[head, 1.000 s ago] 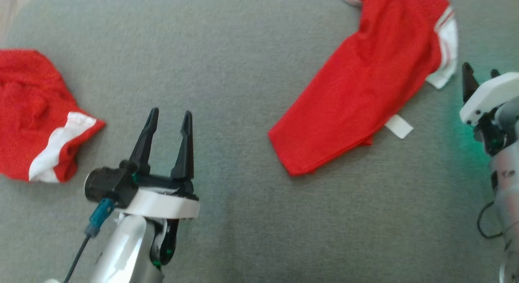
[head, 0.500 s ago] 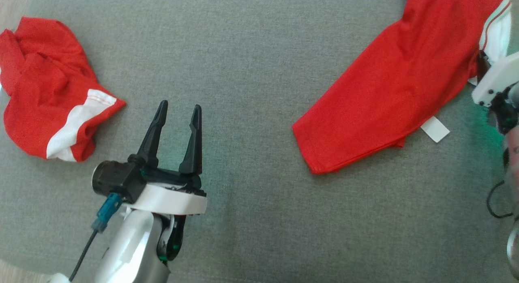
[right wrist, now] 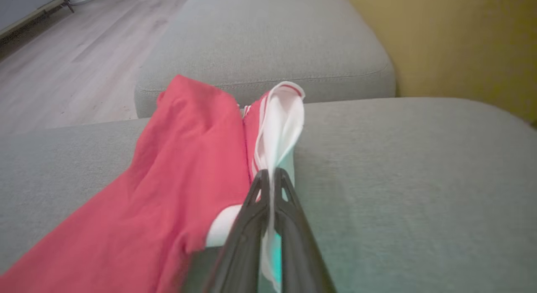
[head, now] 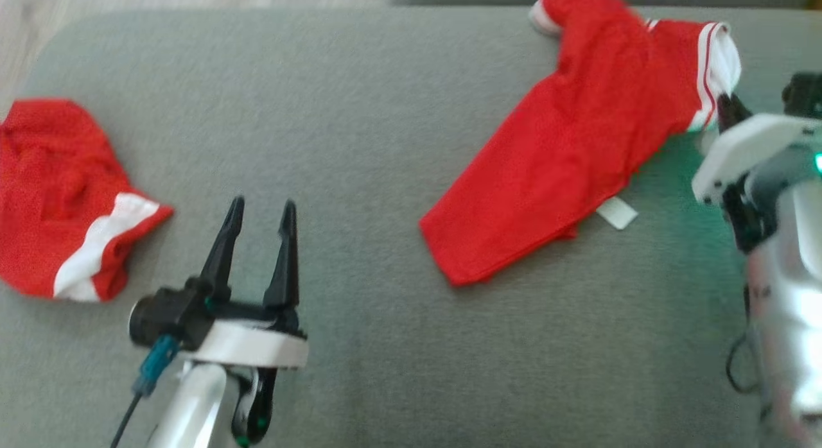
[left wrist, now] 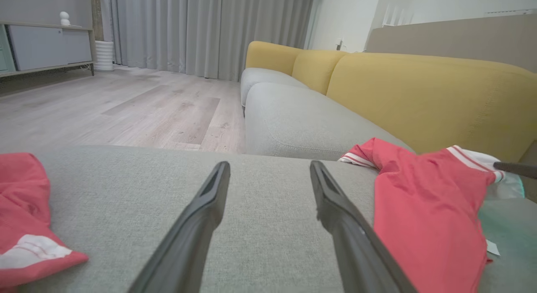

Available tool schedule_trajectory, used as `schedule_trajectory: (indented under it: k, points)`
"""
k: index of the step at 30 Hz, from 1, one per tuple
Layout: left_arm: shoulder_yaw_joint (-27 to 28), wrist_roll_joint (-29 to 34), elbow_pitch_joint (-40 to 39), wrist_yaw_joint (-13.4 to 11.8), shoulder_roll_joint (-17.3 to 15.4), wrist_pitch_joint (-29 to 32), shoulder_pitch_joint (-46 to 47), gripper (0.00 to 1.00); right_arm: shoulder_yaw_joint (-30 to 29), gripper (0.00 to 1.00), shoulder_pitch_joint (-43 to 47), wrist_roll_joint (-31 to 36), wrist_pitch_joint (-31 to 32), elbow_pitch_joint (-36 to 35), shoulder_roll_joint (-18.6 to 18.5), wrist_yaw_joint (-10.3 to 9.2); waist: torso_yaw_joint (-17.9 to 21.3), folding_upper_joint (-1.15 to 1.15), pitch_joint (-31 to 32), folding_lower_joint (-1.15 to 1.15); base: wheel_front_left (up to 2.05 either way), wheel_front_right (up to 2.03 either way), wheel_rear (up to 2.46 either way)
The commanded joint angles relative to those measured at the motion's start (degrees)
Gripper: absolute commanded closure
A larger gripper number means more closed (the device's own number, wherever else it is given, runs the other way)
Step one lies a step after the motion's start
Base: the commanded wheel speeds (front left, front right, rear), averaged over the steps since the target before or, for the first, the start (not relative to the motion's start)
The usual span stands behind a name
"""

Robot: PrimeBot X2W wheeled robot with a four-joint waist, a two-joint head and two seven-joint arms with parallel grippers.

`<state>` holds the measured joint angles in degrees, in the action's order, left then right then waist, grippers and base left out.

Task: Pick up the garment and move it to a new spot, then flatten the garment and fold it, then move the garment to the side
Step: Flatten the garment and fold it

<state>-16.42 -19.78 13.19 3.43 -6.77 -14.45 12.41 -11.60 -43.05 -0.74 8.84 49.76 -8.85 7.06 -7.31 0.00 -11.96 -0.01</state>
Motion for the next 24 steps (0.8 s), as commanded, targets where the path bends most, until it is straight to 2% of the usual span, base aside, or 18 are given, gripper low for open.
schedule_trajectory:
  k: [1, 4, 8, 9, 10, 13, 17, 24]
  points:
    - [2.50, -0.63, -1.69, -0.69, -1.50, -0.51, -0.23, 0.00, 1.38, 1.00, 4.65, -0.77, 2.74, -7.89, 0.13, 0.43, 3.15, 0.00, 3.10, 0.01, 0.00, 0.00, 0.00]
    - [2.92, -0.90, -2.21, -1.04, -2.06, -0.47, -1.68, 0.00, 0.25, 1.00, 14.04, -1.51, 9.20, -20.19, 0.13, 0.43, 4.44, 0.00, 4.21, 0.01, 0.00, 0.00, 0.00]
    - [3.36, -1.28, -3.03, -1.45, -2.68, -0.27, -2.99, 0.00, -2.64, 1.00, 26.25, -2.42, 17.19, -36.14, 2.53, 0.43, 5.60, 0.00, 4.97, 0.01, 0.00, 0.00, 0.00]
    - [3.43, -1.37, -3.18, -1.54, -2.80, -0.20, -3.21, 0.00, -3.09, 0.15, 28.55, -2.33, 18.29, -39.42, 3.08, 0.43, 5.81, 0.00, 5.14, 0.01, 0.00, 0.00, 0.00]
    - [3.44, -1.43, -3.33, -1.60, -2.90, -0.11, -3.39, 0.00, -3.41, 0.00, 30.42, -2.55, 18.99, -42.29, 3.68, 0.43, 5.95, 0.00, 5.24, 0.01, 0.00, 0.00, 0.00]
    - [3.33, -1.57, -3.62, -1.73, -3.10, 0.16, -3.85, 0.00, -2.89, 0.00, 34.50, -2.52, 19.17, -48.41, 4.81, 0.43, 6.16, 0.00, 5.79, 0.01, 0.00, 0.00, 0.00]
    - [2.86, -1.67, -3.54, -1.82, -2.91, 0.19, -4.56, 0.00, -0.77, 0.00, 37.38, -2.18, 12.69, -53.69, 5.47, 0.43, 5.81, 0.00, 6.70, 0.01, 0.00, 0.00, 0.00]
    - [2.86, -1.97, -2.75, -2.13, -2.78, -0.01, -6.16, 0.00, 4.81, 0.00, 40.79, -2.63, 0.84, -52.83, 5.76, 0.43, 5.58, 0.00, 8.01, 0.01, 0.00, 0.00, 0.00]
